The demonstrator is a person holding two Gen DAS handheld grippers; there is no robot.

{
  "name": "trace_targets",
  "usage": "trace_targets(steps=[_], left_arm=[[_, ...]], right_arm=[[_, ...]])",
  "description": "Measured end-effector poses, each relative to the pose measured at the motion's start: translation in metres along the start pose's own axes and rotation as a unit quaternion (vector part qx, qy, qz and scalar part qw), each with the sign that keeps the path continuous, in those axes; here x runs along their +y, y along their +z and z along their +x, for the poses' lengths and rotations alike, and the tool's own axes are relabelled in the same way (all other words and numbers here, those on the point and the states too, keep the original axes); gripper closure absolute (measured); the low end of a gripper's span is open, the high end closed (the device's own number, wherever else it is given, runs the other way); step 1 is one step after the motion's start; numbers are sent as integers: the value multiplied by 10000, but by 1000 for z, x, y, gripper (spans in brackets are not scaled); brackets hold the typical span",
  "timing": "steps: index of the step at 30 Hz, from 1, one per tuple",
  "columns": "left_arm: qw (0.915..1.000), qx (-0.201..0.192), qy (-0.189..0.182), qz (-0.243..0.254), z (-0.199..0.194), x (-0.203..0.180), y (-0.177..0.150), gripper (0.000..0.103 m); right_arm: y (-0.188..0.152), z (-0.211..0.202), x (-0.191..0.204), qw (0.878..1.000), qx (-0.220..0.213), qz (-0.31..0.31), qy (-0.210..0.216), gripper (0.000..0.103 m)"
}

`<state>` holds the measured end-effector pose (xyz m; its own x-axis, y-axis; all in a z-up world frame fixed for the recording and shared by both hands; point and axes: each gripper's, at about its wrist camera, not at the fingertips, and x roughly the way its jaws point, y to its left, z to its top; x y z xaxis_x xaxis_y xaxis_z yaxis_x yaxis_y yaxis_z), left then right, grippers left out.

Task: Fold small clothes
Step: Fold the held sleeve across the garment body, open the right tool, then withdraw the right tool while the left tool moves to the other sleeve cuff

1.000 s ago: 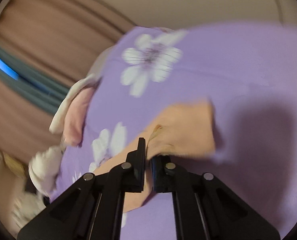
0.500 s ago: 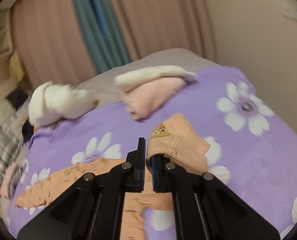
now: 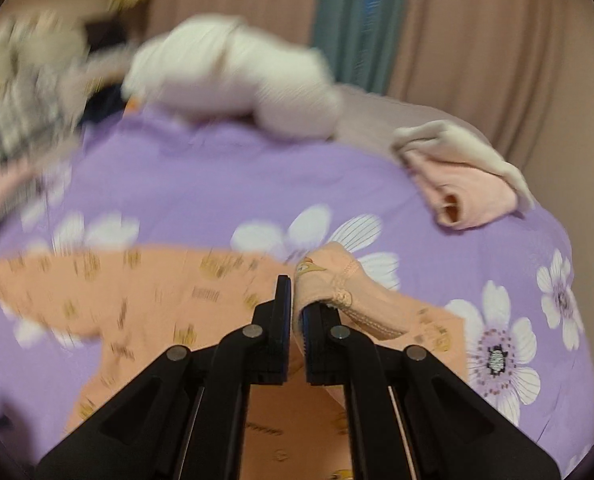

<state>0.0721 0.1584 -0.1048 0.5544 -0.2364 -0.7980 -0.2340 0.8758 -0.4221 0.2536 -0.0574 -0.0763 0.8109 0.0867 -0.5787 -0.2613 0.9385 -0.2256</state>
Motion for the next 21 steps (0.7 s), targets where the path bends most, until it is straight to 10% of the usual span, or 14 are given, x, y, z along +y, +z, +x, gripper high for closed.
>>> trace_targets(steps=[6, 10, 12, 18, 21], left_arm=[[10000, -28, 21, -75, 4, 10, 5, 1], [10000, -37, 2, -91, 7, 11, 10, 1], [9999, -58, -34, -97, 6, 13, 12, 1], [9985, -189, -221, -461, 1, 36, 24, 1], [9970, -258, -341, -650, -3, 47, 31, 1]], right_arm=[[-43, 41, 66, 9881, 635, -1389, -179, 94], [-62, 47, 89, 9743, 884, -2067, -149, 52], [-64, 38, 86, 9737, 722, -2159, -97, 51], [-41, 8, 5, 9866, 414, 75, 1576, 50], [-37, 22, -29, 9757, 572, 1110, 1801, 77]])
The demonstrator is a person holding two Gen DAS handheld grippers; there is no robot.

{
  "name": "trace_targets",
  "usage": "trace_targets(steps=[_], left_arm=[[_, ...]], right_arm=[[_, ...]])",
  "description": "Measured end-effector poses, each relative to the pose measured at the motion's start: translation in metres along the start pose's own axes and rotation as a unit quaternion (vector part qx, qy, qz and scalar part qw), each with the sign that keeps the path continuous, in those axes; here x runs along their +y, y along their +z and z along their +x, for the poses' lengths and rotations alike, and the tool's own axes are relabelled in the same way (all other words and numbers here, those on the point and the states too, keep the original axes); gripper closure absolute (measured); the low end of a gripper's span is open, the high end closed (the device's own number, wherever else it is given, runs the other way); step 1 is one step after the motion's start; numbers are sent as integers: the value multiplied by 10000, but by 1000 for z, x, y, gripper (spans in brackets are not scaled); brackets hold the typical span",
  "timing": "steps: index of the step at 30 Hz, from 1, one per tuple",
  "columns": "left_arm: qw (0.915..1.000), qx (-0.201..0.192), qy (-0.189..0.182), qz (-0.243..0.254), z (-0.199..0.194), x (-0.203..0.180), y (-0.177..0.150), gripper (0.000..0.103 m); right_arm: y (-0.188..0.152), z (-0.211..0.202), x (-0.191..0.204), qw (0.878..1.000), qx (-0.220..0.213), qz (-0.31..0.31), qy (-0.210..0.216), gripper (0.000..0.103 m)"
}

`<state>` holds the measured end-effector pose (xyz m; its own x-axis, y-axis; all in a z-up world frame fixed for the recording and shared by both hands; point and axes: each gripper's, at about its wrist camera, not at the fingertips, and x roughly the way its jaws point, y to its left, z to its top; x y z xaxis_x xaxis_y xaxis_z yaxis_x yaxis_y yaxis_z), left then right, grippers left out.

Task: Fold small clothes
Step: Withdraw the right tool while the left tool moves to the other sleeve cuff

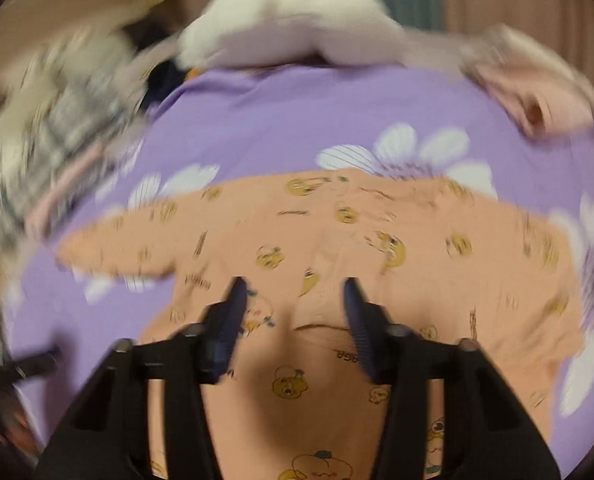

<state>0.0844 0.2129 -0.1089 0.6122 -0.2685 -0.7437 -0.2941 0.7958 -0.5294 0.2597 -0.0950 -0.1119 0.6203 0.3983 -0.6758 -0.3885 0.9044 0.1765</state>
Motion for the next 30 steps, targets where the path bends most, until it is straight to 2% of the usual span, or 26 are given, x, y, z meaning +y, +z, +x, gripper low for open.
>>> trace_targets(steps=[2, 4, 5, 7, 8, 9, 10, 12, 13, 15, 20, 21, 22, 23, 25, 26, 29, 30], left_arm=[[9998, -9, -117, -153, -1, 7, 5, 1], [9993, -21, -174, -326, -4, 16, 10, 1], [9991, -33, -168, -399, -5, 20, 12, 1], [9987, -59, -101, -497, -9, 27, 15, 1], [9987, -66, -79, -508, -10, 29, 15, 1], [9987, -75, -34, -501, -12, 31, 15, 1], [9988, -76, 1, -492, -13, 34, 16, 1], [9986, -57, 76, -514, -12, 38, 16, 1], [9985, -43, 67, -544, -12, 41, 17, 1], [9980, -8, 15, -625, -7, 43, 17, 1], [9982, 13, -77, -588, -2, 40, 16, 1], [9984, 28, -79, -566, -2, 39, 16, 1], [9984, 33, -80, -550, -2, 39, 15, 1], [9985, 37, -79, -538, -3, 40, 15, 1], [9985, 25, -65, -546, -4, 40, 15, 1], [9985, 9, -53, -550, -5, 41, 15, 1], [9982, -19, -31, -599, -6, 44, 15, 1], [9981, -22, -44, -614, -6, 45, 15, 1]], right_arm=[[0, 9, -2, 9998, 15, 170, -139, 80], [-3, 23, 5, 9996, 50, 236, -117, 91], [-4, 28, 6, 9996, 81, 263, -111, 91], [-6, 42, 10, 9983, 119, 352, -455, 93], [-7, 48, 5, 9958, 124, 632, -655, 93], [-9, 47, -4, 9934, 85, 961, -624, 93], [-11, 46, -19, 9875, -27, 1521, -423, 92], [-15, 43, -42, 9757, -109, 2157, -355, 84], [-17, 42, -49, 9723, -75, 2317, -289, 76], [-23, 43, -63, 9635, -18, 2678, 29, 75], [-23, 43, -48, 9685, 132, 2482, 178, 73], [-22, 44, -44, 9709, 177, 2382, 199, 76], [-21, 45, -36, 9743, 235, 2230, 212, 90], [-20, 48, -26, 9786, 305, 2025, 180, 99], [-17, 50, -15, 9842, 269, 1749, -23, 98], [-14, 47, -8, 9858, 203, 1668, 39, 98], [-2, 38, 17, 9891, 92, 1321, 643, 95], [2, 39, 29, 9864, 218, 1205, 1096, 95]])
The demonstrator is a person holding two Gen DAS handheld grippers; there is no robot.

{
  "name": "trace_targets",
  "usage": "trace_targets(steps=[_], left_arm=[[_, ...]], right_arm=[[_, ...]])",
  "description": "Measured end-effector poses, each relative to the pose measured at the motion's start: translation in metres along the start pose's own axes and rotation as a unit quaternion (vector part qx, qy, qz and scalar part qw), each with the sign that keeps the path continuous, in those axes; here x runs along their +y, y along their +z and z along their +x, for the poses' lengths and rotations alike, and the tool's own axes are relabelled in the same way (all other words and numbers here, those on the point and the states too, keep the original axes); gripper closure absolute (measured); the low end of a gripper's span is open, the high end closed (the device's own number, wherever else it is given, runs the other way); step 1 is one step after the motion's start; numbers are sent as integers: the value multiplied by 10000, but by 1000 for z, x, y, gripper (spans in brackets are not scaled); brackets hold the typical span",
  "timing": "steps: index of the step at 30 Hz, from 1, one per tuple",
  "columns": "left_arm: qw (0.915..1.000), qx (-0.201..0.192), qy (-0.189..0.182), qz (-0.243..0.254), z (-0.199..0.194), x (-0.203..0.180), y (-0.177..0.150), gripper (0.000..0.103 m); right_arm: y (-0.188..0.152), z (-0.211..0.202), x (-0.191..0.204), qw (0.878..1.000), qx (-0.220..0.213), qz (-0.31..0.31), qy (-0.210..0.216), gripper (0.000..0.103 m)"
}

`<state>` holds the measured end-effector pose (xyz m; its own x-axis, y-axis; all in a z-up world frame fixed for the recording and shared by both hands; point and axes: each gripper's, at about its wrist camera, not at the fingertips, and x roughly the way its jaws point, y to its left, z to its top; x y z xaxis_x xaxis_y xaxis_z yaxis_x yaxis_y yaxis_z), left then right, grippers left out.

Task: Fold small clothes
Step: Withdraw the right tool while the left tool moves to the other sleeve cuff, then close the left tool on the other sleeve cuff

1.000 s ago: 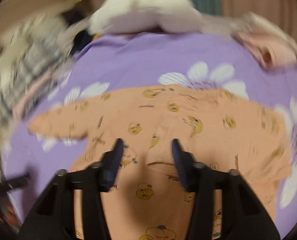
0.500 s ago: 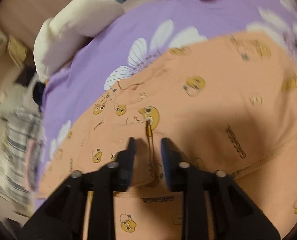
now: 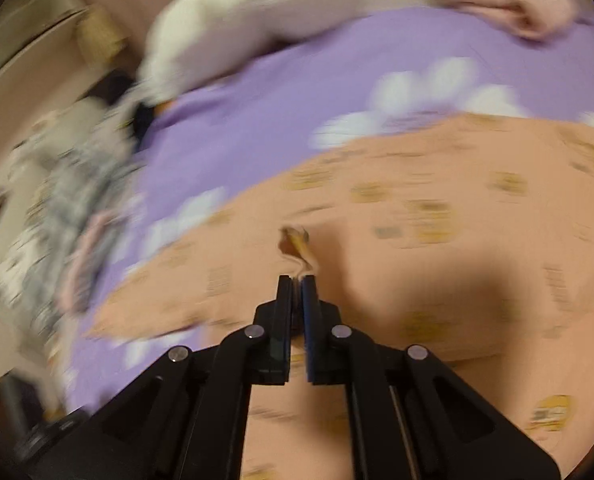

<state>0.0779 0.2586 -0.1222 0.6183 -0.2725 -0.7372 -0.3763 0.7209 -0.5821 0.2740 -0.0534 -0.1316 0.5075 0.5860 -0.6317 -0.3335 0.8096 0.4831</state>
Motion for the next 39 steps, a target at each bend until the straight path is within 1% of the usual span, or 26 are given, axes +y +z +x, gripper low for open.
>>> trace_targets(steps=[1, 2, 3, 4, 6, 7, 8, 10, 12, 13, 15, 16, 17, 19, 23, 24, 26, 29, 30, 33, 36, 38, 39], left_arm=[[10000, -7, -8, -11, 0, 1, 0, 1], [10000, -13, -6, -20, -1, 3, 0, 1], [10000, -21, -11, -33, -1, 4, 0, 1], [10000, -28, -24, -43, -2, 5, 1, 1], [9999, -43, -43, -79, -3, 8, 2, 1], [9999, -51, -62, -112, -4, 11, 3, 1], [9998, -56, -100, -161, -5, 13, 4, 1], [9992, -59, -256, -309, -8, 19, 8, 1], [9979, -74, -427, -482, -10, 26, 13, 1], [9967, -90, -543, -592, -12, 30, 16, 1], [9933, -111, -780, -846, -14, 40, 24, 1], [9909, -148, -907, -982, -15, 46, 28, 1], [9881, -211, -1000, -1148, -16, 54, 34, 1], [9829, -327, -1168, -1386, -16, 65, 45, 1], [9670, -559, -1529, -1961, -9, 86, 70, 1], [9619, -638, -1604, -2119, -7, 92, 76, 1], [9552, -757, -1720, -2285, -2, 97, 85, 1], [9464, -862, -1890, -2472, 4, 102, 97, 1], [9449, -906, -1896, -2511, 7, 104, 102, 1], [9442, -1073, -1786, -2550, 10, 106, 113, 2], [9461, -1138, -1643, -2547, 12, 109, 121, 13], [9483, -1106, -1536, -2549, 16, 111, 124, 28], [9506, -1058, -1440, -2538, 19, 111, 126, 32]], right_arm=[[0, 1, 6, 9998, 83, -33, 158, 91], [1, 1, 15, 9994, 122, -117, 297, 84], [2, 0, 19, 9993, 64, -169, 327, 70], [2, -4, 23, 9993, -72, -219, 303, 67], [2, -8, 21, 9992, -259, -233, 182, 67], [3, -7, 17, 9994, -271, -188, 106, 67], [2, -2, 13, 9996, -218, -146, -59, 68], [-4, 9, 8, 9988, -52, -223, -427, 79], [-17, 29, 6, 9960, 269, -481, -706, 86], [-23, 36, 4, 9941, 406, -615, -791, 86], [-32, 42, 10, 9895, 364, -1004, -979, 86], [-32, 40, 14, 9879, 333, -1120, -1017, 82], [-31, 36, 15, 9891, 332, -1079, -945, 82], [-31, 20, 17, 9929, 239, -991, -614, 83], [-44, -11, 24, 9933, -17, -1115, -294, 83], [-49, -16, 26, 9934, -53, -1119, -235, 83], [-59, -26, 27, 9937, -88, -1113, -135, 82], [-69, -35, 24, 9939, -100, -1098, -93, 81], [-71, -38, 22, 9938, -104, -1099, -109, 81], [-76, -46, 17, 9940, -120, -1075, -144, 81], [-79, -54, 12, 9945, -158, -1020, -156, 81], [-82, -56, 11, 9944, -183, -1024, -192, 81], [-83, -57, 11, 9943, -184, -1030, -190, 81]])
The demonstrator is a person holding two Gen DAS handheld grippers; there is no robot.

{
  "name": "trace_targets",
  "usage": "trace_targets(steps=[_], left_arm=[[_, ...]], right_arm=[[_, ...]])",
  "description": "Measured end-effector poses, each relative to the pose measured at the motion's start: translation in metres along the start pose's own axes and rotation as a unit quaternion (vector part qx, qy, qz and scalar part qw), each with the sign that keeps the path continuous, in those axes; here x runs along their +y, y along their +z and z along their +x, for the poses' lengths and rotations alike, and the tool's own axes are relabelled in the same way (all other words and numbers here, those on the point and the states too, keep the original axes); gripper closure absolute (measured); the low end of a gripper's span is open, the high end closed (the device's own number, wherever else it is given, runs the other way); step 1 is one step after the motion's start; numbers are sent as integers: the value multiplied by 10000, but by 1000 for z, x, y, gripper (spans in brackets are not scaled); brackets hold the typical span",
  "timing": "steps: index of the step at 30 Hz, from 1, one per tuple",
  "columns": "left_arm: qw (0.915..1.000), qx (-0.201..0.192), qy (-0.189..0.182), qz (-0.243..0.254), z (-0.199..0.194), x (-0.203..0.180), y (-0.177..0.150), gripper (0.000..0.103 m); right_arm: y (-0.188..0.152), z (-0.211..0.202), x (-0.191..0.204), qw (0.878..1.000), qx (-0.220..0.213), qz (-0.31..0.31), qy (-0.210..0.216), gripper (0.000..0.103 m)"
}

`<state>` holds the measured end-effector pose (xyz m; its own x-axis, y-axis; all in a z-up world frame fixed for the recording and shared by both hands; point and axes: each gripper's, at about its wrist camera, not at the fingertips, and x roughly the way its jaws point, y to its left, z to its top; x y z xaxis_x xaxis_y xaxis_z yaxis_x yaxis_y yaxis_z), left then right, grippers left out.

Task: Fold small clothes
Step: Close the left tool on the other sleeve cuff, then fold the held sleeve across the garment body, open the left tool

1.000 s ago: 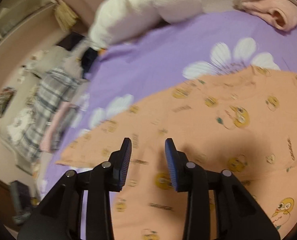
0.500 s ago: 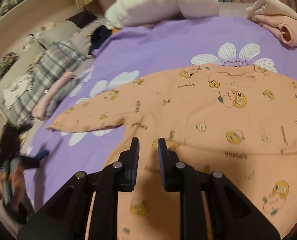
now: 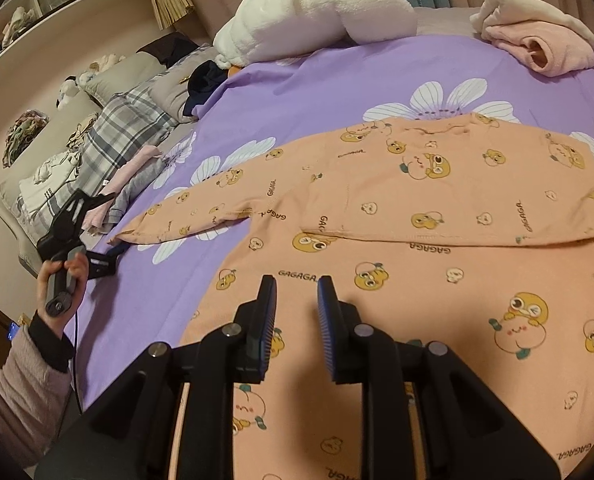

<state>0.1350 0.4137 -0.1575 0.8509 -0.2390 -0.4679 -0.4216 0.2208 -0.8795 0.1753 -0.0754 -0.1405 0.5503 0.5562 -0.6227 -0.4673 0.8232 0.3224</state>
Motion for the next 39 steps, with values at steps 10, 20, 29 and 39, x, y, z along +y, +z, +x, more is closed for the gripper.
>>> trace_targets(steps=[10, 20, 29, 39], left_arm=[[9955, 181, 810, 458, 7, 3, 1, 90], [9802, -101, 1042, 1681, -13, -65, -24, 96], [9556, -217, 1017, 2758, -13, -141, -75, 95], [9329, 271, 950, 3464, 34, -190, -148, 96]], right_arm=[[-12, -1, 1, 9998, 115, -51, -163, 80], [-14, -10, -2, 9998, 10, 118, -167, 80], [-19, -27, -13, 9995, -170, 250, -62, 77], [-31, -53, -48, 9976, -378, 574, -12, 77]])
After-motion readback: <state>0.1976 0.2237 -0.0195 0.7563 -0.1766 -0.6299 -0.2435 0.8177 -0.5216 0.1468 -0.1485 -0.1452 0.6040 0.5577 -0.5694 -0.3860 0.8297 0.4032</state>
